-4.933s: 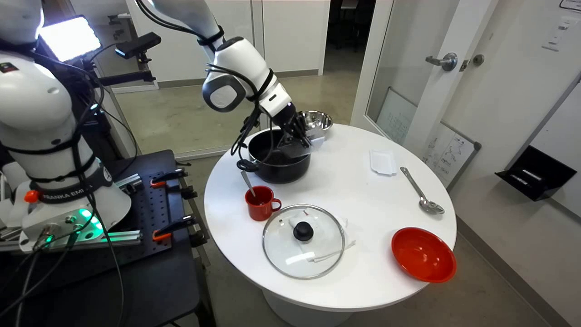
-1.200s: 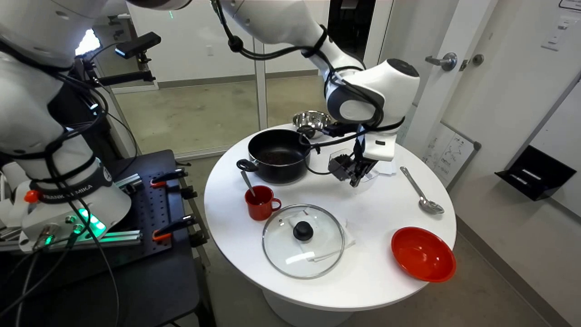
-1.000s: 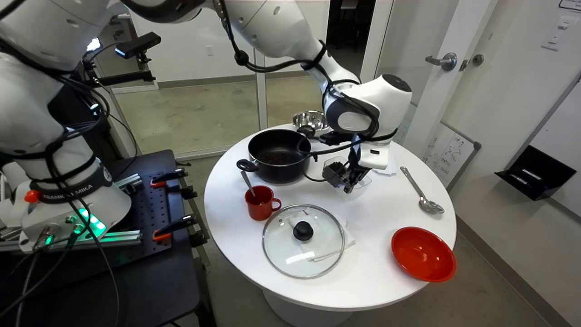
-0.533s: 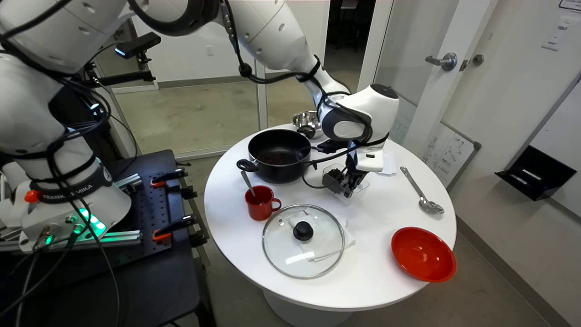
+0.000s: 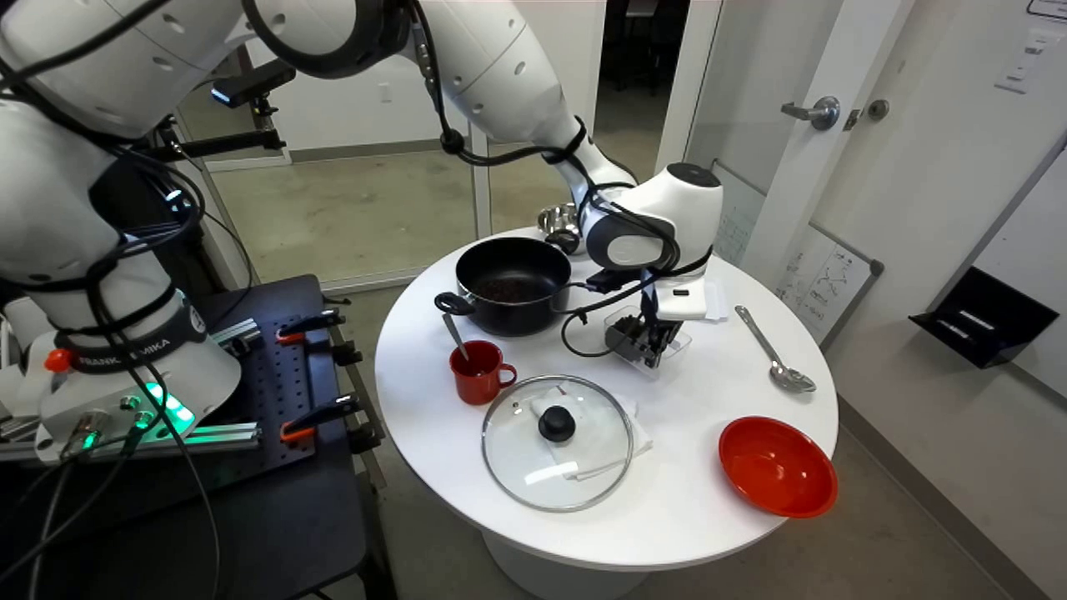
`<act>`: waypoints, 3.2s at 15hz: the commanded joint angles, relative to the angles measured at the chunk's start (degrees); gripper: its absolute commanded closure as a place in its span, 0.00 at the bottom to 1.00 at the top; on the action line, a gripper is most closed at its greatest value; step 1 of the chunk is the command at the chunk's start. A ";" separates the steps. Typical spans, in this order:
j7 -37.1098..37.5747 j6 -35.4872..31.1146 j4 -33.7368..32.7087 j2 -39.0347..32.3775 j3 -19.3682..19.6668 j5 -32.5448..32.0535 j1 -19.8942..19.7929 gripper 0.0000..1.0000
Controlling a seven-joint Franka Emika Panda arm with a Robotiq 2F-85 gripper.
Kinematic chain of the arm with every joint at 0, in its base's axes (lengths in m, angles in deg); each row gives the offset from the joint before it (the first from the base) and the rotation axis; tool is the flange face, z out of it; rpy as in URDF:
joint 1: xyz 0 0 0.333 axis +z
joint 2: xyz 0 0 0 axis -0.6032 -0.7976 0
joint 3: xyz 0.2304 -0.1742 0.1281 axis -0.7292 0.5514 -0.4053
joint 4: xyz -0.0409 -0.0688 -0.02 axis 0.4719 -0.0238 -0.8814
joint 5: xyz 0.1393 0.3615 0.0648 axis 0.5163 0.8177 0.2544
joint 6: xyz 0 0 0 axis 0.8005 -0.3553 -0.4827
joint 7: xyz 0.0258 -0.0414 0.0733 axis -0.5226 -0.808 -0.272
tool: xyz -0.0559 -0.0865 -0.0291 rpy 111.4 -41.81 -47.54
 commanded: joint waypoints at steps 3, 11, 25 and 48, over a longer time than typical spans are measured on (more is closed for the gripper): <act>0.55 -2.95 -1.92 -2.49 0.49 -0.78 0.61 0.99; 0.02 -2.32 -0.91 -2.08 -0.04 -0.12 0.12 0.97; 0.63 0.13 -1.62 -2.53 0.23 -0.19 -0.12 0.65; 9.49 11.41 21.57 18.42 7.33 -14.74 6.32 0.00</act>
